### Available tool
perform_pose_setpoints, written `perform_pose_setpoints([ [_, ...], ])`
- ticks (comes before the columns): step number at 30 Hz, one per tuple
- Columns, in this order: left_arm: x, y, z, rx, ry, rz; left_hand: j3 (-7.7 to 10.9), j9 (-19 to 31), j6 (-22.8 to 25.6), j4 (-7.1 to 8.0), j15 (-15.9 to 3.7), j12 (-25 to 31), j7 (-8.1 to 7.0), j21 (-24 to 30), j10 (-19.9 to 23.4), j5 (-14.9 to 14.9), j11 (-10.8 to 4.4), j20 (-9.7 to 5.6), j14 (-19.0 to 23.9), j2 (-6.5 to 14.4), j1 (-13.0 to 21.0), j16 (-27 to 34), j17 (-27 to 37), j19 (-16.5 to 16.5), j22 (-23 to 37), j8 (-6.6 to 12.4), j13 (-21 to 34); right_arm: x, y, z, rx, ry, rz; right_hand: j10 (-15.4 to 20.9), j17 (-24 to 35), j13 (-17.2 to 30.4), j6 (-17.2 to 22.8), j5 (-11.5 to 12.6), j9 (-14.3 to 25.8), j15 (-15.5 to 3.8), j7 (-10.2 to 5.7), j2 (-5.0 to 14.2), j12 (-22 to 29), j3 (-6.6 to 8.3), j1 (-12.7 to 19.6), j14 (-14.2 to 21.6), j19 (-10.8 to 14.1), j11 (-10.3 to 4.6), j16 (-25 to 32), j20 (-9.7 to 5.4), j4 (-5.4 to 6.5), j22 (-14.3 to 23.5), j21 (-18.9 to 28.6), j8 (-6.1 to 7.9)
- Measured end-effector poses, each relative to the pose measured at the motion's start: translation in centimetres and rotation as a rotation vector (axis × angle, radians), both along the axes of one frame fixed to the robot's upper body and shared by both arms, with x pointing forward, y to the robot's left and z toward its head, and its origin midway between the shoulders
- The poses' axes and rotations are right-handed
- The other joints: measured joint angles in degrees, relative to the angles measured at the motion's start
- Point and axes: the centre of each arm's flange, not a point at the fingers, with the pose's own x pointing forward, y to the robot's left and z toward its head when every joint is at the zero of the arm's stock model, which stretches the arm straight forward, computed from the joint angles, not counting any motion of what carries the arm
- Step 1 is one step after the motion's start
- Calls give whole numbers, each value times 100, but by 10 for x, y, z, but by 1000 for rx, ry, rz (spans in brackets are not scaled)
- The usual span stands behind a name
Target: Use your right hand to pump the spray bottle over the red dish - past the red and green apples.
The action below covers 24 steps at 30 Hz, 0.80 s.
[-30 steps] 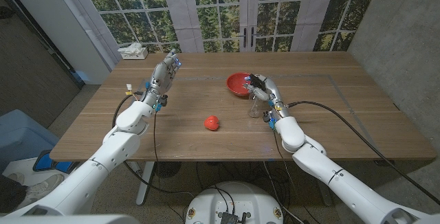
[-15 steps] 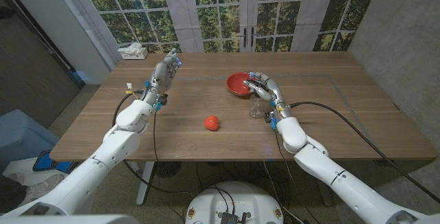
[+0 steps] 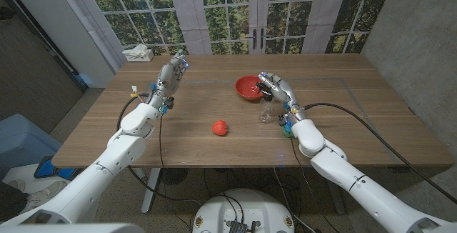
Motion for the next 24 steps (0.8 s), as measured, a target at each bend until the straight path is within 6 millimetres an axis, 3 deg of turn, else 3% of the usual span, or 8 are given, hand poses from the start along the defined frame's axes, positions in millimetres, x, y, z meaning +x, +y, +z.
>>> perform_pose_setpoints([
  [4, 0, 0, 0, 0, 0, -1, -1, 0, 0, -1, 0, 0, 0, 0, 0, 0, 0, 0, 0, 0, 0, 0, 0, 0, 0, 0, 0, -1, -7, 5, 15, -1, 29, -40, -55, -45, 31, 0, 0, -53, -31, 82, -38, -52, -243, -136, -104, 40, -92, -20, 117, 0, -163, -66],
  [10, -1, -1, 1, -2, -3, -1, -17, 0, -2, -17, 0, 0, 6, 0, 0, 0, -4, 0, 0, 0, 0, 0, 0, 0, 0, 0, 0, -1, -17, 12, 24, 1, 47, -112, -168, -128, -13, 0, -28, -93, 13, 156, -110, -110, -454, -341, -122, 31, -233, -2, 174, 0, -324, -222],
  [11, -1, -1, 1, -2, -3, 0, -17, 0, -30, -17, 0, 0, 76, 0, -7, 0, -34, 0, 0, 0, 0, 0, 0, 0, 0, 0, 0, -1, -18, 12, 24, 0, 46, -112, -195, -147, -34, 0, -28, -116, 34, 134, -110, -137, -479, -382, -139, 31, -272, -22, 202, 0, -359, -245],
  [14, -1, -2, 0, -4, -1, 0, -17, 0, -54, -17, 0, 0, 179, 0, 0, 0, -43, 0, 0, 0, 0, 0, 0, 0, 0, 0, 0, 0, -22, 16, 31, 4, 60, -135, -326, -234, -39, 0, -54, -134, 46, 280, -177, -140, -712, -463, -215, 9, -396, -305, 276, -1, -533, -348],
  [18, -3, -2, -2, -7, 1, 1, -40, 0, -62, 6, 0, 0, 186, 0, 0, 0, -42, 0, 0, 0, 0, 0, 0, 0, 0, 0, 0, -1, -26, 22, 50, 14, 105, -143, -520, -359, 61, -28, -54, -164, 146, 532, -217, -111, -964, -573, -335, 0, -566, -754, 402, -1, -788, -466],
  [24, -4, -1, -3, -10, 1, 4, -39, 0, -62, 6, 0, 0, 186, 0, 0, 0, -42, 0, 0, 0, 0, 0, 0, 0, 0, 0, 0, 1, -34, 27, 62, 13, 113, -174, -692, -457, 51, -32, -80, -202, 218, 768, -282, -85, -1200, -657, -410, 31, -697, -1029, 521, -1, -968, -577],
])
